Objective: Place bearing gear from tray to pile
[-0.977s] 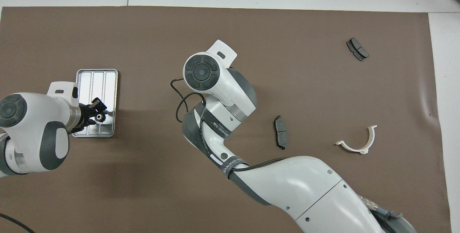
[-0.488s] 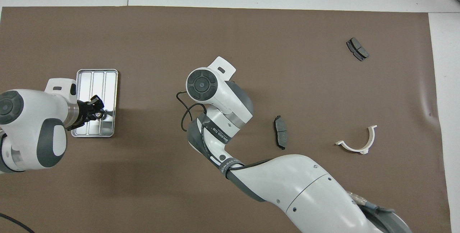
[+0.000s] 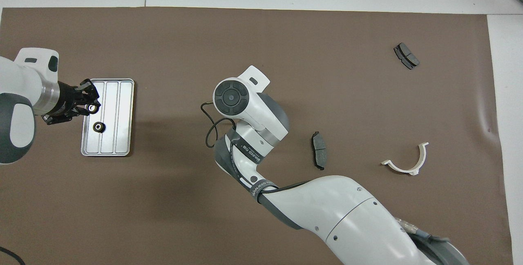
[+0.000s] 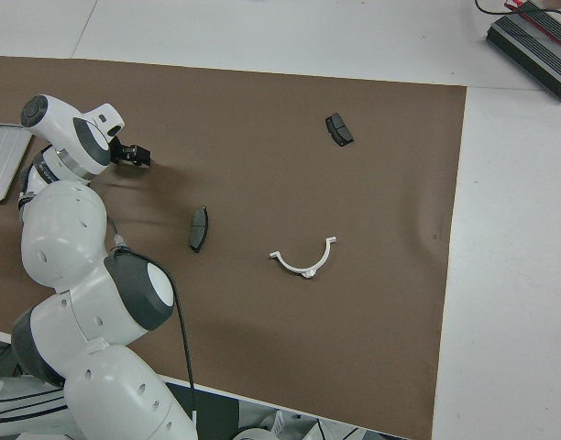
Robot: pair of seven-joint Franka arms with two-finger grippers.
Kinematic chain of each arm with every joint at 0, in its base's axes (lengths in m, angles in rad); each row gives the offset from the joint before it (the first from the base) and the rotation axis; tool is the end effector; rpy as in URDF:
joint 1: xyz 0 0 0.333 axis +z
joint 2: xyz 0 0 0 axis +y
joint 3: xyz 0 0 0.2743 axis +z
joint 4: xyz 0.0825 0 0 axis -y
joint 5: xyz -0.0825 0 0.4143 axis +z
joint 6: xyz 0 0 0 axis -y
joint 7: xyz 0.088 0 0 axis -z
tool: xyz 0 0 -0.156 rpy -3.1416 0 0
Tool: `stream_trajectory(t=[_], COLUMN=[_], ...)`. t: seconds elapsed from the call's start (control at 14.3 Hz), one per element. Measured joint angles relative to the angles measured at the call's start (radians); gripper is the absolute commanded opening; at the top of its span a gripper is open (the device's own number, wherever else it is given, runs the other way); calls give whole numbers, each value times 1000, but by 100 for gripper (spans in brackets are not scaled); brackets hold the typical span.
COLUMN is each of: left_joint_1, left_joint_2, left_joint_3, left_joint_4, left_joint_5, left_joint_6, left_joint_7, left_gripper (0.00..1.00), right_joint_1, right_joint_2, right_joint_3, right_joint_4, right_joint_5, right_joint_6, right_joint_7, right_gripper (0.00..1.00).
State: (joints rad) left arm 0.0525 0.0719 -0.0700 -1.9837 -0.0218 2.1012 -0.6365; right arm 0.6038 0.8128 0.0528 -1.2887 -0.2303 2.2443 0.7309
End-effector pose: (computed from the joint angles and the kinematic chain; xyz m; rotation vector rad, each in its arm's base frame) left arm 0.6019 -0.0124 0.3289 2.9509 0.9614 0.0552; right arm 0.6195 0.4494 0.1828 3.0987 0.0579 0.3241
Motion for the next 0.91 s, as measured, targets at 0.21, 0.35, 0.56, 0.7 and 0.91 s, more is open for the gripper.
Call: stream_trajectory(t=[0.21,0.35,0.56,0.7,0.91], left_joint_1=[-7,-7,-7,-7,-14], left_joint_2=[7,8,8,8,8], left_joint_3=[0,0,0,0,-2], left_joint_4=[-1,-1,-1,-1,0], left_joint_5=[0,0,0,0,0], left_joint_6=[0,0,0,0,0], left_joint_7=[5,7,8,8,9], left_gripper=[0,0,0,0,0], right_joint_1=[-1,-2,-1,-1,-1], right_joint_2=[-5,-7,-7,-8,-8], right_joint_3=[0,0,1,1,1], right_joint_4=[0,0,0,-1,-1], right_joint_5=[0,0,0,0,0], right_joint_6=[0,0,0,0,0], right_joint_7=[36,64,72,73,73], right_gripper=[45,36,14,0,0])
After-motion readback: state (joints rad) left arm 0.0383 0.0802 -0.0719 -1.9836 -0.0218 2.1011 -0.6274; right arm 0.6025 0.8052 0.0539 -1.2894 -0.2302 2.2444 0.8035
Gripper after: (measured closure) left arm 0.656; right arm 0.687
